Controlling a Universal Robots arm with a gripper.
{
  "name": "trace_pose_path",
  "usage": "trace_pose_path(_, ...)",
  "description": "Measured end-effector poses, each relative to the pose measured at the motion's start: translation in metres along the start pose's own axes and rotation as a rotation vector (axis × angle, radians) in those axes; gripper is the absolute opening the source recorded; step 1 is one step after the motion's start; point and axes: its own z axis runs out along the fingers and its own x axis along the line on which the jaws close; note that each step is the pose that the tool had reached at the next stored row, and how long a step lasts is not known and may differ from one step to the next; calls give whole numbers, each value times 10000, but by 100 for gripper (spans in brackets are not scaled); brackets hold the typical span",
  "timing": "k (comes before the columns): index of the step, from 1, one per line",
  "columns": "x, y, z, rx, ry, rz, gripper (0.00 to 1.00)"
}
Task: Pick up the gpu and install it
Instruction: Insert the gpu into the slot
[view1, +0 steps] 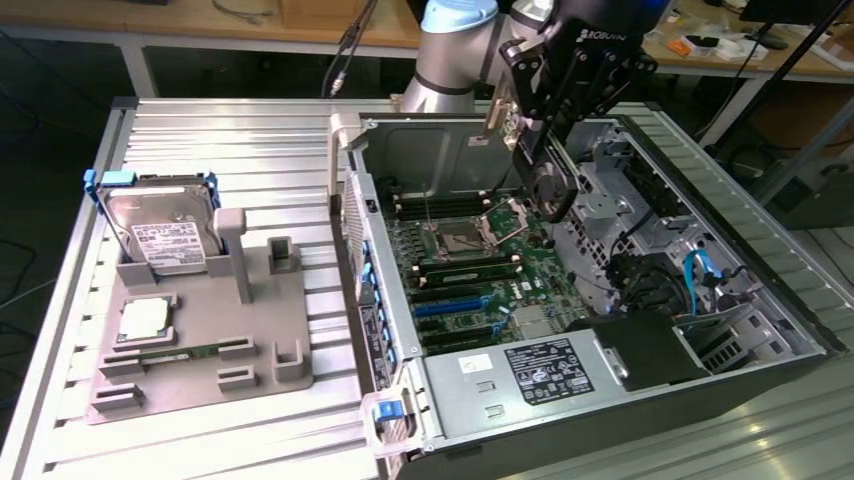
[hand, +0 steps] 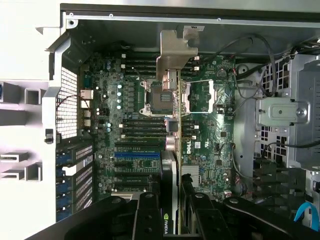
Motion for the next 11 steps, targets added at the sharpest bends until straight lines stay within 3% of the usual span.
trace_pose_path(2, -10, 0, 0, -1, 62, 3, 27)
trace_pose_path(11, -11, 3, 1, -7, 74, -233, 27)
